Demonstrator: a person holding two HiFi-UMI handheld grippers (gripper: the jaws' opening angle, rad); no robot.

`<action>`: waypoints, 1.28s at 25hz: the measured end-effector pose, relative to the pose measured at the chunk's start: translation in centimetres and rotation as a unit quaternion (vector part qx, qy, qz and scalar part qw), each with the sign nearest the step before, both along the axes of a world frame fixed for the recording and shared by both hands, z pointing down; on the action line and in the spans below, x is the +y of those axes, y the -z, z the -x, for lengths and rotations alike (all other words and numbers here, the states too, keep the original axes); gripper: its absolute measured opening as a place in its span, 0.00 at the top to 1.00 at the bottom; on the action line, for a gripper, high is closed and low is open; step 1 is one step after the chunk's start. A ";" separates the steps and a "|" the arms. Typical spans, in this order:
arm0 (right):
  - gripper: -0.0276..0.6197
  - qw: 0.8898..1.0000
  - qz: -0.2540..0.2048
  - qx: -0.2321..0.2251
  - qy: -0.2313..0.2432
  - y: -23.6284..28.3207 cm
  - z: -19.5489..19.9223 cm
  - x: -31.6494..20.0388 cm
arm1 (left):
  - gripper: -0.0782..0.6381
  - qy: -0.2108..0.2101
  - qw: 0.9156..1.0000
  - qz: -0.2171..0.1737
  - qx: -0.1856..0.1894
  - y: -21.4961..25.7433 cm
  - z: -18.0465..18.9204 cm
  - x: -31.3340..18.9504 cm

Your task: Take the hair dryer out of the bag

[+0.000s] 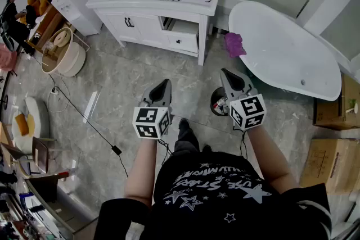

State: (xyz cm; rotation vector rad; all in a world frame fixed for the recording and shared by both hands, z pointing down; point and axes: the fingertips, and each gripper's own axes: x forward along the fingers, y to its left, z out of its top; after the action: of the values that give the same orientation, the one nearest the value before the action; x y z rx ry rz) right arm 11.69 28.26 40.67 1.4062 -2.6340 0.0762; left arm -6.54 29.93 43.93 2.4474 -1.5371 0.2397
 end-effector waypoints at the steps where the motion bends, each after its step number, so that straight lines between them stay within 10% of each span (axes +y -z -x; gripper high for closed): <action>1: 0.95 1.000 0.000 -0.001 0.000 0.0 0.0 0.1 | 0.88 0.001 1.000 0.000 0.000 0.0 0.1 0.1; 18: 0.95 1.000 0.023 -0.010 -0.017 -2.1 1.7 -2.0 | 0.88 0.002 1.000 0.024 0.014 -1.9 2.0 -1.3; 32: 0.95 0.997 0.022 -0.016 -0.077 -1.7 5.8 -15.5 | 0.88 -0.028 0.999 0.016 0.031 -1.5 8.6 -15.4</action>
State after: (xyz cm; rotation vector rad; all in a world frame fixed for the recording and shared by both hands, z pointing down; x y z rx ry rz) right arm 5.91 12.76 42.41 1.6032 -2.5286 0.1734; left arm -15.16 14.50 45.39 2.4517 -1.4291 0.1949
